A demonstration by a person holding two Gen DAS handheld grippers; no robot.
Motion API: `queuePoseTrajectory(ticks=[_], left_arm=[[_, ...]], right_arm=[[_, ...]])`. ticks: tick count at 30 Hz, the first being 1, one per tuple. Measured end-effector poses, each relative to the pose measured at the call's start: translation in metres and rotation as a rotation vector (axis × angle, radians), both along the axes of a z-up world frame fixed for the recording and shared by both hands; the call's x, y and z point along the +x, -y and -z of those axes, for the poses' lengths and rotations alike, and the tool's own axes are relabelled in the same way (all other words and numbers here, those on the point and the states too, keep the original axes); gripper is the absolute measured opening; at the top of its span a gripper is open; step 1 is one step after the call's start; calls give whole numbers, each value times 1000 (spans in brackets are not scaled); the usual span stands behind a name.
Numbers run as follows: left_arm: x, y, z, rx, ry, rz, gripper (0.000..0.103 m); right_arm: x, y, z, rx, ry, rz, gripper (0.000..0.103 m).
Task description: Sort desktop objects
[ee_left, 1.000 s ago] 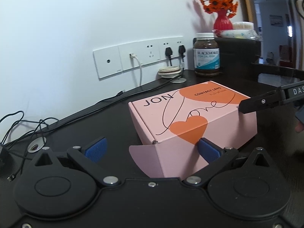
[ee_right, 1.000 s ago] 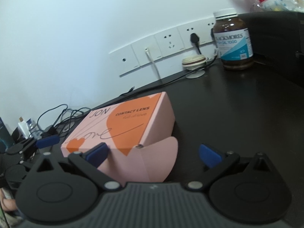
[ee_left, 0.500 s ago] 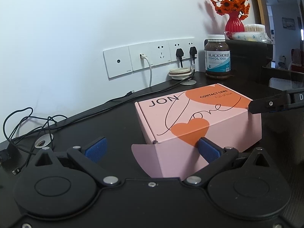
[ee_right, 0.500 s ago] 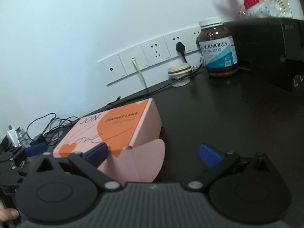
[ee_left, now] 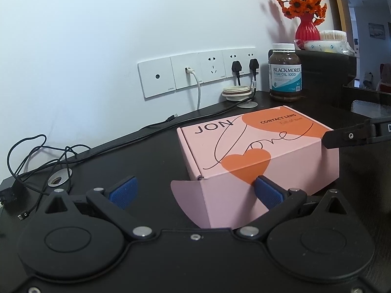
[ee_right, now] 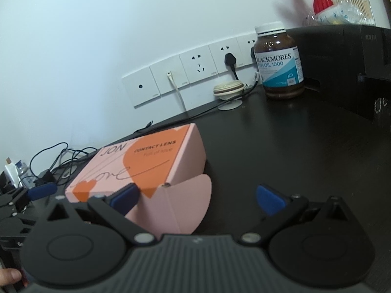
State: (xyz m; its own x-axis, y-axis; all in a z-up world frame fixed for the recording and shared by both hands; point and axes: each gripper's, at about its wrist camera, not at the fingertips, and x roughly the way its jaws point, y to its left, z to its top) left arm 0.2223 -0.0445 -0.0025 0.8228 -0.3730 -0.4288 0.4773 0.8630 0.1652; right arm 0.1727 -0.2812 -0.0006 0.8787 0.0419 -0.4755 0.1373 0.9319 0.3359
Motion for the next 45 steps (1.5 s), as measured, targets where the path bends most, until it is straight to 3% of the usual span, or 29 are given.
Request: queuePoseTrajectory(ticks=[26, 34, 45], left_arm=[[3, -2, 1, -14, -23, 0, 103], [2, 0, -1, -32, -52, -45, 103], [-22, 3, -10, -16, -3, -89, 103]], right_arm=[[1, 2, 1, 14, -4, -4, 102], [2, 3, 1, 23, -5, -6, 102], [4, 0, 0, 10, -26, -27, 102]])
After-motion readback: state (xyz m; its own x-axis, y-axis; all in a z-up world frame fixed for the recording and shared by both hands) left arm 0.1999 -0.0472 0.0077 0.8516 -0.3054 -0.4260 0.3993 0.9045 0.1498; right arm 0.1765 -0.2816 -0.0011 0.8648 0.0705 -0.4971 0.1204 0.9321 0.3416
